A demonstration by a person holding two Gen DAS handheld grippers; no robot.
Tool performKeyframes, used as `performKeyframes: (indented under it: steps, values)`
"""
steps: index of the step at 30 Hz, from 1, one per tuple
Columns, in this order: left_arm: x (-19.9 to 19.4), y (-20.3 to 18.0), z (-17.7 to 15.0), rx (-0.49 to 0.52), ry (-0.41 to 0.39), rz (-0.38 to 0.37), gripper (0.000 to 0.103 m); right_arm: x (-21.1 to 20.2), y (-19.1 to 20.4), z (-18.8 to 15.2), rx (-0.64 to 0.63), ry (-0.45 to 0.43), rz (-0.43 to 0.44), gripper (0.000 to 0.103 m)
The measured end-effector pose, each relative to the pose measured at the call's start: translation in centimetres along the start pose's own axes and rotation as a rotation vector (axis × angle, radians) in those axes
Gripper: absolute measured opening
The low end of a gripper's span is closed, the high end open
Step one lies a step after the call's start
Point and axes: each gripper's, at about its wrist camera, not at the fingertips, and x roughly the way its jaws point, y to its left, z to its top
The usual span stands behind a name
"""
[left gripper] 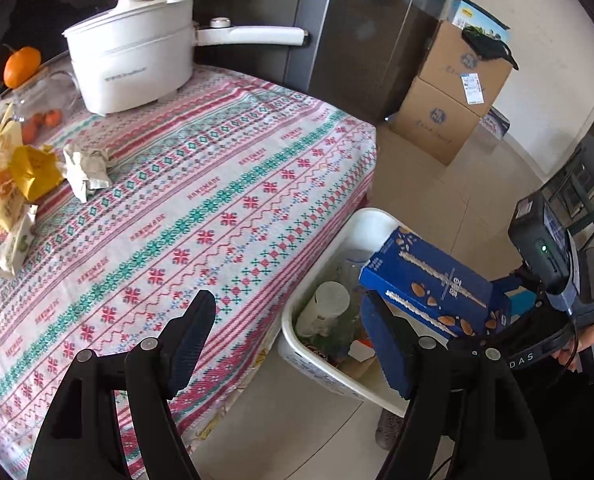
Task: Collect trash
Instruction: 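Open the left tool over the bin while the right tool drops the blue box, then move both tools back over the table toward the crumpled tissues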
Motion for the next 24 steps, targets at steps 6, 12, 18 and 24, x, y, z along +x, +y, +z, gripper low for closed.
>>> performKeyframes:
  steps: [6,12,18,24]
  values:
    - [-1.4,1.9,0.2,-0.049,-0.018,0.017,0.078,1.4,1.4,-0.2,-0.05,0.062,0.002,0.098]
    - [-2.7,3.3,0.2,-0.064,-0.039,0.046,0.081,1.2,2.8,-0.4,-0.113,0.057,0.024,0.099]
    - [-4.7,5.4,0.0,-0.085,-0.064,0.088,0.082,-0.4,4.7,0.1,-0.13,-0.01,0.035,0.099]
    - [-7.8,9.3,-0.1,-0.145,-0.1,0.141,0.082,-3.2,6.6,2.1,-0.134,-0.133,0.089,0.099]
